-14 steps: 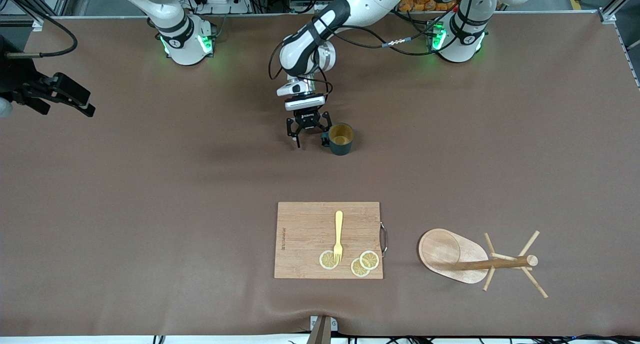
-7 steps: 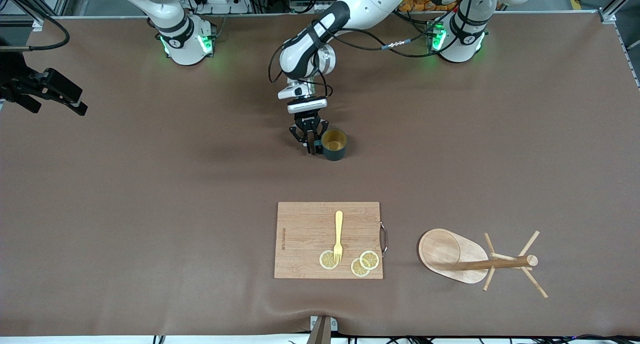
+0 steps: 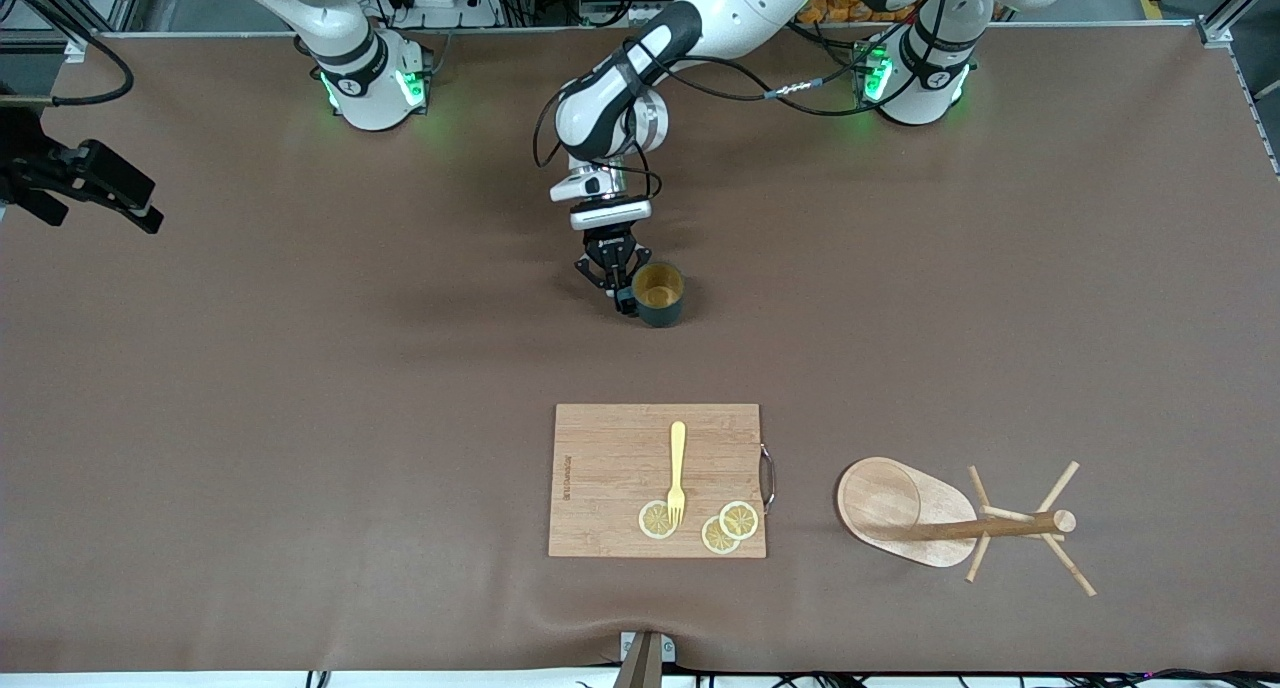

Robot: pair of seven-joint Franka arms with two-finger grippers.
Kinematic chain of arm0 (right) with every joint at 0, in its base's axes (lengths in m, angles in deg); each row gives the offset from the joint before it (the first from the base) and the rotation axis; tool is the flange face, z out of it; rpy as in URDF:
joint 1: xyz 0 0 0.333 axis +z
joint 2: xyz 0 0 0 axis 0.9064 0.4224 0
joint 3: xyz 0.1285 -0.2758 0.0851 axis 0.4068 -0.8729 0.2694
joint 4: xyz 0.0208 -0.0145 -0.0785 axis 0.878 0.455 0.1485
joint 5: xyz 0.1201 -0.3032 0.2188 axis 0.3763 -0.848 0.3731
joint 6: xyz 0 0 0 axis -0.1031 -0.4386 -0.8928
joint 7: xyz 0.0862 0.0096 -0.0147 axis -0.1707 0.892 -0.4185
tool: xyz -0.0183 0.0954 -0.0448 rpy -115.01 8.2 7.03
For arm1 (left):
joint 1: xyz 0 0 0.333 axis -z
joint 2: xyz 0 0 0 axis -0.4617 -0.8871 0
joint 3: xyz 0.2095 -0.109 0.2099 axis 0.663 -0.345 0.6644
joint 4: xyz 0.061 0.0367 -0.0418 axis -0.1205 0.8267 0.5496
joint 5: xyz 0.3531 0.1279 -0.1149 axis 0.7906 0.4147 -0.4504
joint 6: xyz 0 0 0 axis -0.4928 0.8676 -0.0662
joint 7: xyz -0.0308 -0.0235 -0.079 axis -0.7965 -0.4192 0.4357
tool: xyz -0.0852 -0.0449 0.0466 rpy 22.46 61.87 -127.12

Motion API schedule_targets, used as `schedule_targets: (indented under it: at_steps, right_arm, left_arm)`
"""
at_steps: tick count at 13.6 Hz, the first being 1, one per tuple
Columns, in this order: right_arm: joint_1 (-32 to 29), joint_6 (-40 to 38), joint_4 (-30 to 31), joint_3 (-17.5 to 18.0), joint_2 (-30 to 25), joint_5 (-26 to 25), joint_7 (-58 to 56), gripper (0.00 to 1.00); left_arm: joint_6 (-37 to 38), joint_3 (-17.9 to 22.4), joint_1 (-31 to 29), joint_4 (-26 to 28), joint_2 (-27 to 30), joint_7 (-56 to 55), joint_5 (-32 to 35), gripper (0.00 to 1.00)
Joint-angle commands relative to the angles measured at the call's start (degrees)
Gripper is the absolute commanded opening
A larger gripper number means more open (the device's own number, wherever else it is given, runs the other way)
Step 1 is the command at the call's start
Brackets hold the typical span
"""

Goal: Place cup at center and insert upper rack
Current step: 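Grasp the teal mug rim with the left gripper, then lift the mug and carry it toward the wooden mug stand with the left gripper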

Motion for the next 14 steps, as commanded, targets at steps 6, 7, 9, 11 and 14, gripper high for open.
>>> schedule_targets:
  at_steps: [6,7,9,11,14]
  right_arm:
    - [0.24,-0.36,-0.09,-0.28,-0.71,-1.15,0.34,1.0]
    - [0.16,-0.37,0.0,-0.27,-0.71,-1.15,0.34,1.0]
    - [0.07,-0.37,0.0,-0.36,-0.71,-1.15,0.26,1.0]
    - [0.24,-0.45,0.0,-0.27,-0.8,-0.8,0.26,1.0]
    - [0.33,-0.45,0.0,-0.27,-0.8,-0.35,0.17,1.0]
  left_arm:
    - [-0.01,-0.34,-3.52,-12.93,1.03,10.77,-14.98,0.0]
    - [-0.01,-0.69,-4.48,-14.16,1.12,11.21,-15.77,0.0]
    - [-0.01,-0.87,-5.98,-16.8,1.82,13.39,-19.8,0.0]
    - [-0.01,-0.87,-7.13,-18.65,2.08,20.75,-26.47,0.0]
    - [-0.01,-0.96,-10.55,-19.18,4.89,28.58,-33.43,0.0]
